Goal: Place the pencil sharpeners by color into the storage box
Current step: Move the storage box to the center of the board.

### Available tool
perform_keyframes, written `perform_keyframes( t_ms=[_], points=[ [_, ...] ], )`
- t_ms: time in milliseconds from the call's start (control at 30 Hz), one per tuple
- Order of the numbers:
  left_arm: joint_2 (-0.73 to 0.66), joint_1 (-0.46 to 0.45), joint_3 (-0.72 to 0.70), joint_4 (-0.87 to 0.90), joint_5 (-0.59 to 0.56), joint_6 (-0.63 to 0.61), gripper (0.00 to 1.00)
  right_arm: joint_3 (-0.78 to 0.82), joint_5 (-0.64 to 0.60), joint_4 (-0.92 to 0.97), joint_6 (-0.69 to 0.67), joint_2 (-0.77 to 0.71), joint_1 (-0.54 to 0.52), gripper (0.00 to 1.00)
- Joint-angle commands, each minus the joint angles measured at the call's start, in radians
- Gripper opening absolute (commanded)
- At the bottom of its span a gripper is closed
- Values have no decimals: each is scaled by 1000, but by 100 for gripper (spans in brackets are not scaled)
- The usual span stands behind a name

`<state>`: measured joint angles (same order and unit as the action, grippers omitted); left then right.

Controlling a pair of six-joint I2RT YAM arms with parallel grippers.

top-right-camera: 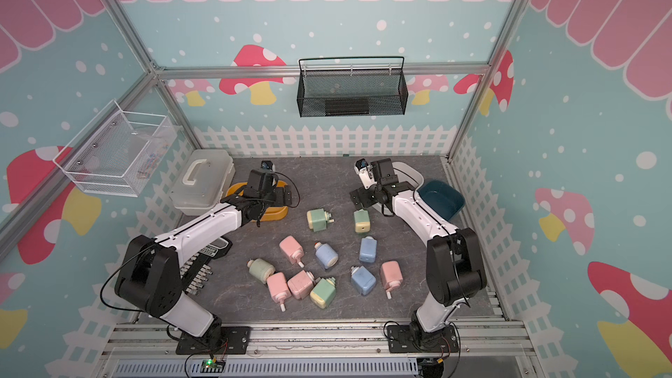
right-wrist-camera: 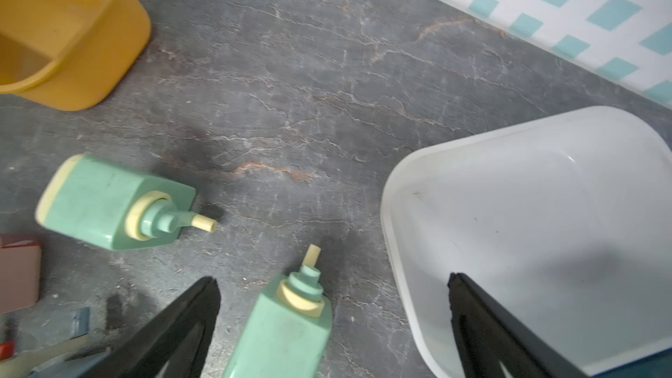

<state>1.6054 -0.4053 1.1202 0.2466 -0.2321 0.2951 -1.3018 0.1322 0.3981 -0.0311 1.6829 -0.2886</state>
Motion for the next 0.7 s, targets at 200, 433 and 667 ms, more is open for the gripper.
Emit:
perform_keyframes(
  t_ms=[200,433,667],
  points=[
    [-239,-38,-331,-281,104,221,99,-197,41,275,-283,180,71,72],
    [-395,-38,-443,-252,56,224,99,-292,-20,382,-378,292,104,56],
    [-459,-38,-467,-222,20,211,99,-351,-41,427,-415,356,112,34]
  ],
)
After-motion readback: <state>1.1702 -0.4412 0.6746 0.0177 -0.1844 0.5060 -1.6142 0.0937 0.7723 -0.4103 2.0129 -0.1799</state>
